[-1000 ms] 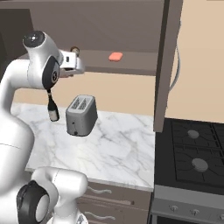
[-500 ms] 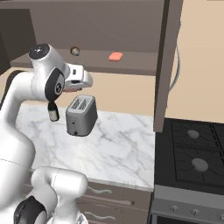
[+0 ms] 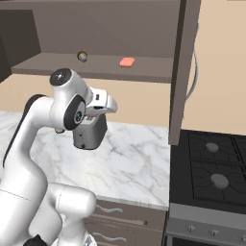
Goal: Pick the bar soap and bar soap from the cabinet and place them on the counter.
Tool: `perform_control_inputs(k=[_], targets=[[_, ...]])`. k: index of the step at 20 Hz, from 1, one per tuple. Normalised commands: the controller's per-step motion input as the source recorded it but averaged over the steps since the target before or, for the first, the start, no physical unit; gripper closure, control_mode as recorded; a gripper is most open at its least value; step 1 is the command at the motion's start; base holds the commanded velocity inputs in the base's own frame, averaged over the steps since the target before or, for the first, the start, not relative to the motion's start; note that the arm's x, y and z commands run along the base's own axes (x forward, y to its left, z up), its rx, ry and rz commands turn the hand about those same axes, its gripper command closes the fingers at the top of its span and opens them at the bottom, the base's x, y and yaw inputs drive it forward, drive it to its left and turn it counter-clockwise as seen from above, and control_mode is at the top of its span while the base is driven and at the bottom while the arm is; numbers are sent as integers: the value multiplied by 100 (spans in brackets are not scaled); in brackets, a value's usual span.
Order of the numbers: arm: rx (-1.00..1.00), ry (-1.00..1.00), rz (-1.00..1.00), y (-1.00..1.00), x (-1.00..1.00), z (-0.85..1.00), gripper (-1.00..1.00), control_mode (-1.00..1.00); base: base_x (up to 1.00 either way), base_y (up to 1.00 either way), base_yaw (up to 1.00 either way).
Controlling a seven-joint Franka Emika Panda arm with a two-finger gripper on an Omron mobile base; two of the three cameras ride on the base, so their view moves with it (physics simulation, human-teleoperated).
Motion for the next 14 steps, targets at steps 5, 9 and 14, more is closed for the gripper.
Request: perform_control_inputs(k=[5, 9, 14], targets=[[0, 8, -6, -53, -2, -32, 100, -100, 0, 0, 0], [0, 12, -5, -53, 0, -30, 100, -100, 0, 0, 0], [0, 11, -4, -49, 0, -41, 100, -100, 0, 0, 0]])
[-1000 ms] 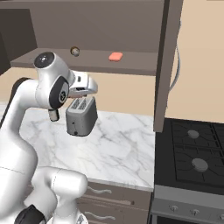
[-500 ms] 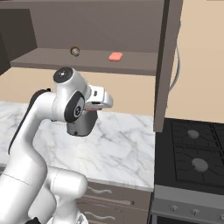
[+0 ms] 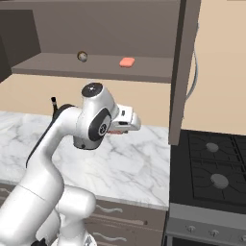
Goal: Pick the bar soap and bar soap from the cabinet and place them on the counter.
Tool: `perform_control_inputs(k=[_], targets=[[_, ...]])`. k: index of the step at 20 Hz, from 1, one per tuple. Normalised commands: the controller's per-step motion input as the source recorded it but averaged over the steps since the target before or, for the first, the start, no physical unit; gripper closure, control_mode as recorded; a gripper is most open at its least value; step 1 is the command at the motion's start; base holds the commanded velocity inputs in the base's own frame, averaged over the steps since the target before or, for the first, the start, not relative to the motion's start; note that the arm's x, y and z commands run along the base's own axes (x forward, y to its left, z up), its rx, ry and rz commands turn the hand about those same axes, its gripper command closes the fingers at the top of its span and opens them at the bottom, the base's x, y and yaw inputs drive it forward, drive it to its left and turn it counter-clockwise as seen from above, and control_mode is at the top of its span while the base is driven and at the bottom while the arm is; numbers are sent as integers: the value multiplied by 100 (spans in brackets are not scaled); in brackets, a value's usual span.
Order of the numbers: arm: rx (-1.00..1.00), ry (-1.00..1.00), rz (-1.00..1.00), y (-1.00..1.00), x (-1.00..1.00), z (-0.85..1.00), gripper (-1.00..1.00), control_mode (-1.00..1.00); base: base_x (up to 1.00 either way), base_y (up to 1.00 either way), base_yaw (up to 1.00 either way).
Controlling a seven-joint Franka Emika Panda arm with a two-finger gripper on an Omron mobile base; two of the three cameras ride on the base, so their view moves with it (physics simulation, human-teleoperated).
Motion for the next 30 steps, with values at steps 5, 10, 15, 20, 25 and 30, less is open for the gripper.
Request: perform_control_inputs(k=[5, 10, 15, 20, 25, 30], targets=[[0, 10, -3, -43, 0, -56, 100, -100, 0, 0, 0], [0, 8, -2, -39, 0, -57, 100, -100, 0, 0, 0], [-1, 8, -3, -27, 2, -53, 100, -100, 0, 0, 0], [-1, 8, -2, -24, 2, -50, 100, -100, 0, 0, 0], [-1, 8, -2, -20, 2, -48, 100, -100, 0, 0, 0], [0, 5, -2, -16, 2, -42, 100, -100, 0, 0, 0]])
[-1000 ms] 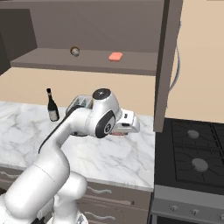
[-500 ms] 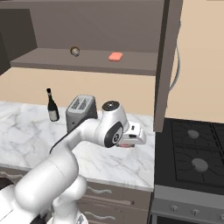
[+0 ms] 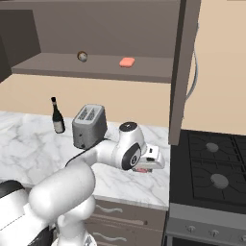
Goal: Pick the bar soap and bar soap from the cabinet and place them on the counter.
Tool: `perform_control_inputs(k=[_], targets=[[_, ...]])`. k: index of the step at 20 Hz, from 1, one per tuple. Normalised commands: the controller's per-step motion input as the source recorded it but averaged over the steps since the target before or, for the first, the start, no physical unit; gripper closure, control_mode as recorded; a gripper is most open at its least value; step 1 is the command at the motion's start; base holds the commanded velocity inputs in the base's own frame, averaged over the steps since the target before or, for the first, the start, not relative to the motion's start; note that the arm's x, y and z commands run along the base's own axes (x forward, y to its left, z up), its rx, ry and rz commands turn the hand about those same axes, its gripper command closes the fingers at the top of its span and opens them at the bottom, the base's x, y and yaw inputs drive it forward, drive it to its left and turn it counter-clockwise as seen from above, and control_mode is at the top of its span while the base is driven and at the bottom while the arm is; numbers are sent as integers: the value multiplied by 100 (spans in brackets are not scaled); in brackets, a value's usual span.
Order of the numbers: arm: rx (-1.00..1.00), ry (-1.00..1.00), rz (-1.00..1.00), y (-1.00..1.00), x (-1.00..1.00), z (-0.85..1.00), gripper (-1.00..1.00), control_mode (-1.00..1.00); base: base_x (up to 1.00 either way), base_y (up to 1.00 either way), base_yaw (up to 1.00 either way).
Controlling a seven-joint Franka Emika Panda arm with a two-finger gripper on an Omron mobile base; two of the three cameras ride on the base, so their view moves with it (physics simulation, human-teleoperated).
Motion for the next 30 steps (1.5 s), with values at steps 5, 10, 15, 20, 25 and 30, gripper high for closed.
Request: perform_control_inputs(k=[5, 10, 15, 20, 25, 30], targets=[[0, 2, 0, -6, 6, -33, 100, -100, 0, 0, 0], [0, 4, 0, 0, 7, -20, 100, -100, 0, 0, 0], [2, 3, 0, -9, 15, -24, 100, -100, 0, 0, 0], [3, 2, 0, -12, 17, -23, 100, -100, 0, 0, 0], [3, 2, 0, -9, 14, -20, 100, -100, 0, 0, 0], [2, 1, 0, -5, 9, -19, 100, -100, 0, 0, 0]])
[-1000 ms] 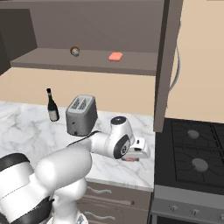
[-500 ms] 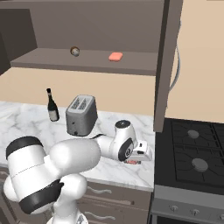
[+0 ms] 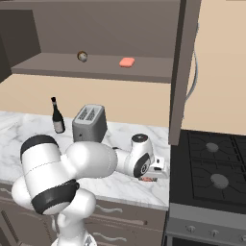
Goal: Pick the bar soap and bar soap from the cabinet and place them on the counter.
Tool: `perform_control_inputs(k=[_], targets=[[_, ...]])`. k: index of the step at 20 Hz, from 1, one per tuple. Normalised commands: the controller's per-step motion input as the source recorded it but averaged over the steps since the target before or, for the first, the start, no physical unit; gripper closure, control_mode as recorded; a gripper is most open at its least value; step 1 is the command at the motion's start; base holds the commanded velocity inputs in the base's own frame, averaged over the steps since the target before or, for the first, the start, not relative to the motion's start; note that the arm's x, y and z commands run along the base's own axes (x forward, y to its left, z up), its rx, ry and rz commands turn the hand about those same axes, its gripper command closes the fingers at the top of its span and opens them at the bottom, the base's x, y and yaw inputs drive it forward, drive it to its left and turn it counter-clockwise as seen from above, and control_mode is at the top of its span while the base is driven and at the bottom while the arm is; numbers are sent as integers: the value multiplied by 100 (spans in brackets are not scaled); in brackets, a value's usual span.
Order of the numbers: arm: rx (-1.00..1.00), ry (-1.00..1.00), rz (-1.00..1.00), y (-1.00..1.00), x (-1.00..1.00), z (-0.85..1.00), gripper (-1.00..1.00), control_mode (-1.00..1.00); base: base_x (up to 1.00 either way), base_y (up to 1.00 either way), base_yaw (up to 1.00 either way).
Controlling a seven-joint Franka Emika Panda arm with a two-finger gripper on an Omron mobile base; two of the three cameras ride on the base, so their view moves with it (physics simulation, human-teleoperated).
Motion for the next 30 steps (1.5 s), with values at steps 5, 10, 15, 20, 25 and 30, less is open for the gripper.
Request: perform_control_inputs(k=[5, 10, 15, 20, 25, 30], targets=[[3, 1, 0, 0, 1, -18, 100, -100, 0, 0, 0], [1, 0, 0, 3, -1, -27, -100, -100, 0, 0, 0], [0, 0, 0, 12, 0, -16, -100, -100, 0, 0, 0], [-1, 0, 0, 5, 0, -5, -100, -100, 0, 0, 0], [0, 6, -2, 4, -3, 1, -100, -100, 0, 0, 0], [0, 2, -1, 8, -20, 29, -100, -100, 0, 0, 0]])
